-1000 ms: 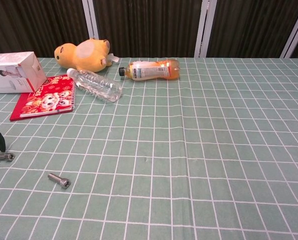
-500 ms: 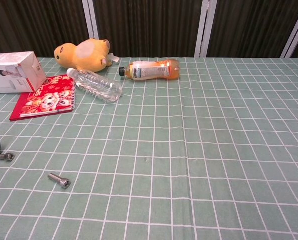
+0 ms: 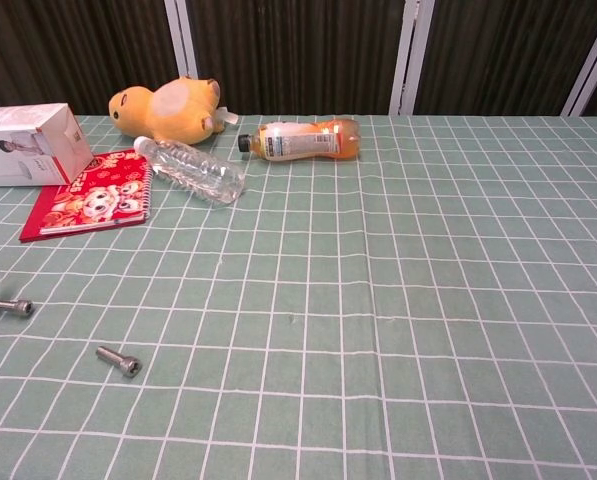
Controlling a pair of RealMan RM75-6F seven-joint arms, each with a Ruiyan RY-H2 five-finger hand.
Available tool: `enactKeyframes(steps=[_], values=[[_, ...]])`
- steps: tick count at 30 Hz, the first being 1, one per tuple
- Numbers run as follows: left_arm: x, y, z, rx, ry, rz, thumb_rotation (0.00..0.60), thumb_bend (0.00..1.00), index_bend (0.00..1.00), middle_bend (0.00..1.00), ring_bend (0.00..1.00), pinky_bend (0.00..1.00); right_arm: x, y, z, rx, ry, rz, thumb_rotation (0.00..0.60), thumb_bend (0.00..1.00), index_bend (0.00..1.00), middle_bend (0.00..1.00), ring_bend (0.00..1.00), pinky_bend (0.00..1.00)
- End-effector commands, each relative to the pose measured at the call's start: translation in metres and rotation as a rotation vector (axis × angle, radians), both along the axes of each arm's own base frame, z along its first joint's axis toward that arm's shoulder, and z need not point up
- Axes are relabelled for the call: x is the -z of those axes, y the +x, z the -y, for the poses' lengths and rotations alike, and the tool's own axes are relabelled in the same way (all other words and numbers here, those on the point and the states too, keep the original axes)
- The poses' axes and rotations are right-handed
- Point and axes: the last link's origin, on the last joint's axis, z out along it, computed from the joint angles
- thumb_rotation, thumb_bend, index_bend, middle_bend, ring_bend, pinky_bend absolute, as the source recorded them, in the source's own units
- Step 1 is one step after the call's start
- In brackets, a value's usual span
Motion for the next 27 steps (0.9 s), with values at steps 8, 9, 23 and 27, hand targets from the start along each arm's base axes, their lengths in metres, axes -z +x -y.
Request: enactKeyframes(steps=[8,9,23,27], values=[[-0.006,0.018,0.004,0.057,0.008,0.01,0.6,0.46,0.54,1.0,1.0,1.0,0.0,0.0,0.0,0.001,0.002,0.001,0.6,0.16,0.0,0.0,0.0,0.0],[-0.006,0.019,0.004,0.063,0.006,0.003,0.6,0.46,0.54,1.0,1.0,1.0,-0.001,0.0,0.0,0.0,0.0,0.001,0.6,0.16,0.0,0.0,0.0,0.0],[-0.025,0.06,0.019,0.172,-0.009,-0.332,0.6,0.46,0.53,1.0,1.0,1.0,-0.002,0.001,-0.002,-0.004,0.007,0.001,0.6,0.16,0.0,0.0,0.0,0.0],[-0.024,0.068,0.022,0.19,-0.006,-0.431,0.6,0.45,0.53,1.0,1.0,1.0,-0.002,0.002,-0.004,-0.003,0.01,0.0,0.6,0.16,0.0,0.0,0.0,0.0]])
